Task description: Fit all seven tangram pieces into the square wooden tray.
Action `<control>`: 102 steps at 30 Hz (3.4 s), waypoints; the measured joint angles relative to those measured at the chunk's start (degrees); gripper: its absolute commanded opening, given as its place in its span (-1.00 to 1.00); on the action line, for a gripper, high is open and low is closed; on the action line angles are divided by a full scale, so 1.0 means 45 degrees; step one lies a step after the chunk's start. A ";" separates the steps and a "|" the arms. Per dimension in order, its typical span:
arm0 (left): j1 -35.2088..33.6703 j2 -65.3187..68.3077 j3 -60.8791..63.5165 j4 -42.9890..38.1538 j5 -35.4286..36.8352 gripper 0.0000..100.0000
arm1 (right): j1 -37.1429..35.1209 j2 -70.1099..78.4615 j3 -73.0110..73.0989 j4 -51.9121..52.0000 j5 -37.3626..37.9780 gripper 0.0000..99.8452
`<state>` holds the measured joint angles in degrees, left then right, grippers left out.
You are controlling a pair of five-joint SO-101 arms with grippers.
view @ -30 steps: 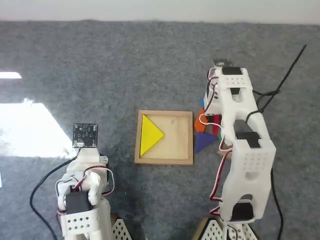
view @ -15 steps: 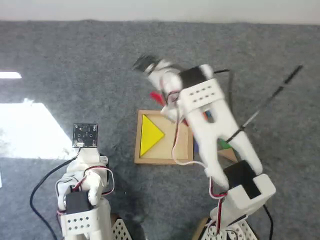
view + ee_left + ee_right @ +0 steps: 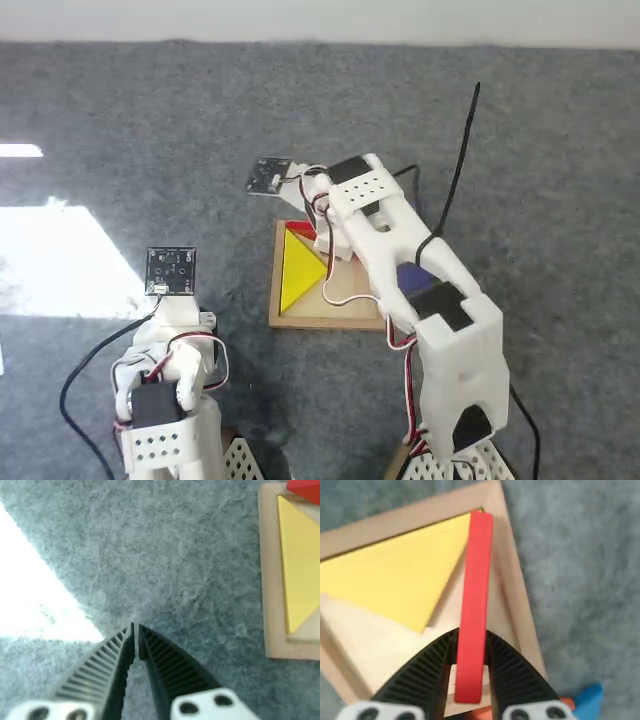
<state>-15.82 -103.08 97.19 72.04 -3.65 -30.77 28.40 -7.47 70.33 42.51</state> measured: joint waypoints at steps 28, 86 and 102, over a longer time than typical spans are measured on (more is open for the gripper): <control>0.0000 0.0000 0.0000 0.0000 0.0000 -0.97 | 0.0156 0.0000 -0.0371 -0.0156 -1.5473 -0.98; 0.0000 0.0000 0.0000 0.0000 0.0000 -0.97 | 0.0371 -0.0821 -0.0860 0.1270 -2.2701 -0.67; 0.0000 0.0000 0.0000 0.0000 0.0000 -0.97 | -0.0977 -0.0821 -0.0860 0.3985 -1.9516 -0.67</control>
<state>-15.82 -103.08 97.19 72.04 -3.65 -35.16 24.70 -11.34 88.26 -45.32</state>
